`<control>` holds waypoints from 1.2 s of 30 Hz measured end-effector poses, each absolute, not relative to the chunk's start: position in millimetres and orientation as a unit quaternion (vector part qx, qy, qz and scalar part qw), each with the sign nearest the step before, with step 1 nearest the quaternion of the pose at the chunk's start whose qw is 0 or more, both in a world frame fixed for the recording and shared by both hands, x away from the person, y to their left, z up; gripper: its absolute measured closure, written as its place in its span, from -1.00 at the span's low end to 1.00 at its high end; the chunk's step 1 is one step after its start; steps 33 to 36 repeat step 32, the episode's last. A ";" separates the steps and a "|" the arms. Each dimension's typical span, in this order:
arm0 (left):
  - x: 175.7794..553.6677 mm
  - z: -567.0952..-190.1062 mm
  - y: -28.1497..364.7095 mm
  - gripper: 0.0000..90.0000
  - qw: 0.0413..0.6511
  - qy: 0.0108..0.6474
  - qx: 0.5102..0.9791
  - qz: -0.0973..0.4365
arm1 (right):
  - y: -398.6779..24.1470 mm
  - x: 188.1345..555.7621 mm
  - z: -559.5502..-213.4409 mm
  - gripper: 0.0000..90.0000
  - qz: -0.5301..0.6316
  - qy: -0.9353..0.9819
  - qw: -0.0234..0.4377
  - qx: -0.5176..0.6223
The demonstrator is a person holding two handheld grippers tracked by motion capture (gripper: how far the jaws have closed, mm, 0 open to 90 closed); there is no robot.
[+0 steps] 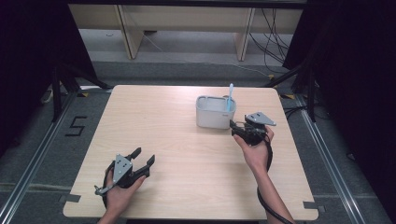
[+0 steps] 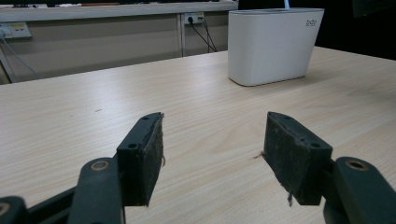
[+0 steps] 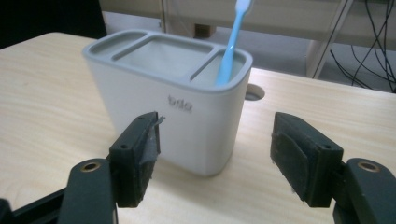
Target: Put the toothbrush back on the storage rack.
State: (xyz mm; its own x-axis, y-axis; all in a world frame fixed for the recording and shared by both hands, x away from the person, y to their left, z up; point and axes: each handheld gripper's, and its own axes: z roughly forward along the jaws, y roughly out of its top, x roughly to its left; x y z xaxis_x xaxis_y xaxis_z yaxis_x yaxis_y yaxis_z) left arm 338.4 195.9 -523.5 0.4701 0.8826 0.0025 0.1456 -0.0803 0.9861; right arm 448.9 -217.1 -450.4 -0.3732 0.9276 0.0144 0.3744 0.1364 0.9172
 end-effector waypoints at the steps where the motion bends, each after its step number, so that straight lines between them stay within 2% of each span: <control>1: 338.4 -523.6 195.7 -0.17 0.553 0.393 0.655 0.333 | -218.5 444.7 -451.2 -0.26 0.452 0.694 0.309 0.468; 12: 338.5 -523.6 195.7 -0.17 0.553 0.394 0.654 0.332 | -227.9 389.6 -477.5 -0.29 0.455 0.698 0.285 0.474; 14: 338.6 -523.6 195.7 -0.17 0.553 0.395 0.654 0.332 | -232.8 383.9 -484.4 -0.29 0.451 0.706 0.300 0.456; 16: 338.5 -523.6 195.7 -0.17 0.553 0.393 0.655 0.333 | -232.8 376.8 -489.2 -0.28 0.453 0.700 0.295 0.466; 20: 338.2 -523.6 196.2 -0.17 0.554 0.392 0.655 0.333 | -235.0 374.8 -493.2 -0.28 0.456 0.701 0.304 0.457; 31: 339.4 -523.5 197.2 -0.17 0.555 0.399 0.652 0.327 | -234.3 374.2 -497.2 -0.28 0.459 0.705 0.283 0.461; 32: 339.3 -523.5 197.0 -0.17 0.555 0.399 0.653 0.328 | -235.0 374.5 -497.6 -0.28 0.454 0.703 0.295 0.461; 36: 339.3 -523.5 197.0 -0.17 0.555 0.399 0.653 0.328 | -235.0 374.5 -497.6 -0.28 0.454 0.703 0.295 0.461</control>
